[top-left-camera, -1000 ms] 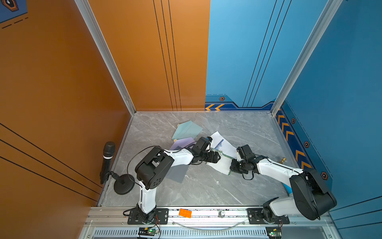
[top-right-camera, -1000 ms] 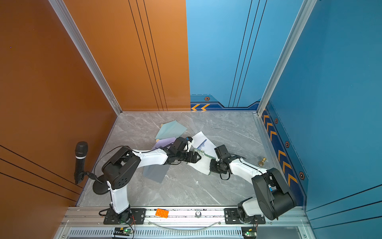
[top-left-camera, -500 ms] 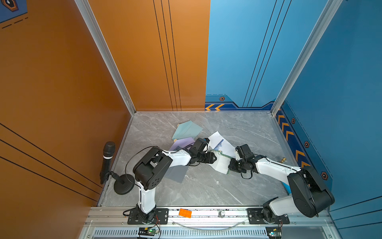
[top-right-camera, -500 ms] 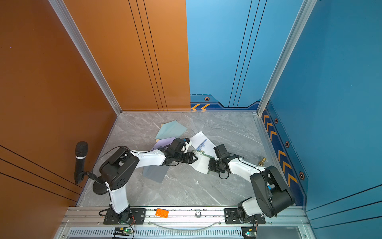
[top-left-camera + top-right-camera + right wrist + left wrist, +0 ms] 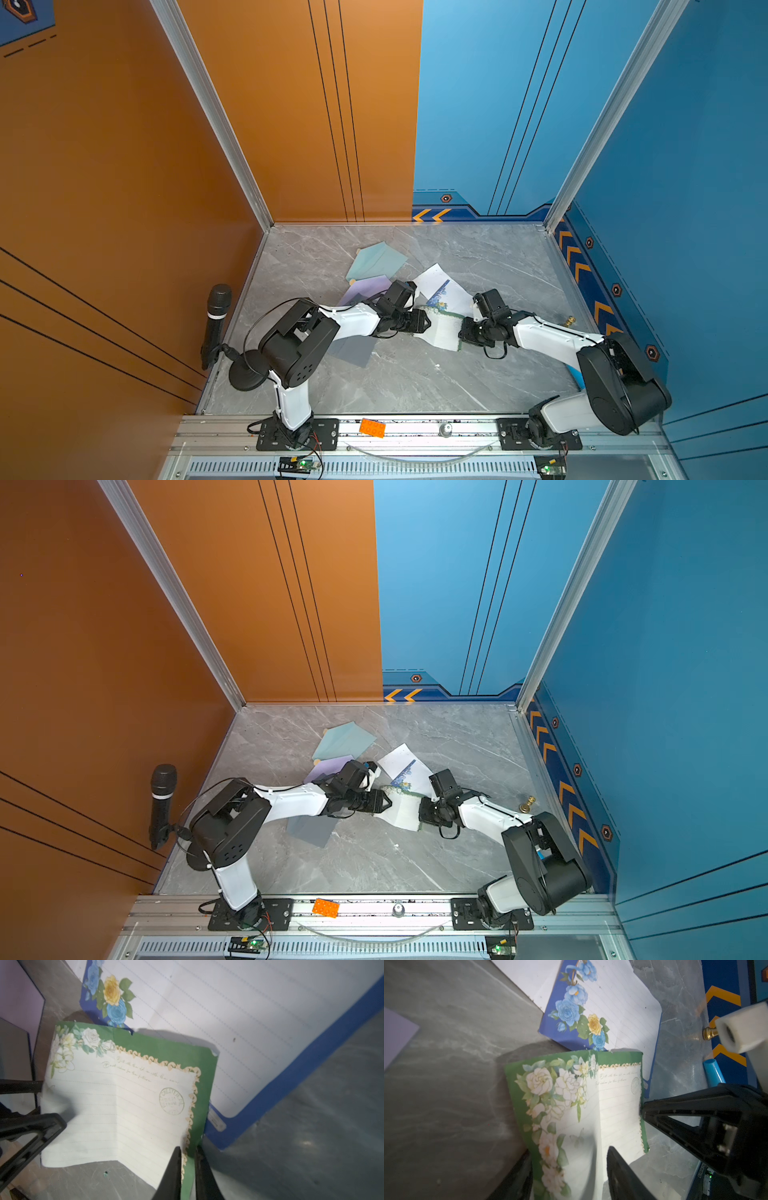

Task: Fold the letter paper in half and place it into the envelope
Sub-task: Fold the letter paper at the center of the board.

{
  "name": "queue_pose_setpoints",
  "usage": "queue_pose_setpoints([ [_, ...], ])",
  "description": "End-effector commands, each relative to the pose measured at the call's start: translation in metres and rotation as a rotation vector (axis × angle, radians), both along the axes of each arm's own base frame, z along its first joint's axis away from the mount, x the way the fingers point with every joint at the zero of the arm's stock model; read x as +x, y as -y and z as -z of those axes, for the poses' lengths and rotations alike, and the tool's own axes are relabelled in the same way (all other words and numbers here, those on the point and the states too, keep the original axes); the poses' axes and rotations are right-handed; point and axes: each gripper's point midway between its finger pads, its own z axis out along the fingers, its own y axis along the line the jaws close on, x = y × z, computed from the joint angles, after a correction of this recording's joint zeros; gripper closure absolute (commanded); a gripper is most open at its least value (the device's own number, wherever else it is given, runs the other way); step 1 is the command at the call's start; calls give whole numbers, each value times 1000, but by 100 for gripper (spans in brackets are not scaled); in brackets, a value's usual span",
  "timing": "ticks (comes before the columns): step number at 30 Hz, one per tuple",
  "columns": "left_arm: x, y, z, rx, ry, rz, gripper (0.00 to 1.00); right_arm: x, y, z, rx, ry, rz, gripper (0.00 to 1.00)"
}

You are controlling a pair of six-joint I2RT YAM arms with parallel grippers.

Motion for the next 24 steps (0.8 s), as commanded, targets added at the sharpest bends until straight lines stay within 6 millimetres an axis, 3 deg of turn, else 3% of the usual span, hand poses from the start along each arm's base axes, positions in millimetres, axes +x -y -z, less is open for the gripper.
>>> queue_pose_setpoints([
  [1,-36,-44,50,185,-187,-58,45,-43,19,39,-92,-191,19,84],
  [12,-39,-42,49,153,-220,-90,59,-45,19,42,-86,-204,18,84],
  [16,-37,-45,42,149,-204,-106,60,-45,18,43,-85,-207,19,85],
  [20,-33,-47,33,132,-192,-122,69,-45,18,44,-82,-211,21,85],
  [24,-32,-49,26,125,-183,-134,69,-47,18,47,-81,-221,20,85],
])
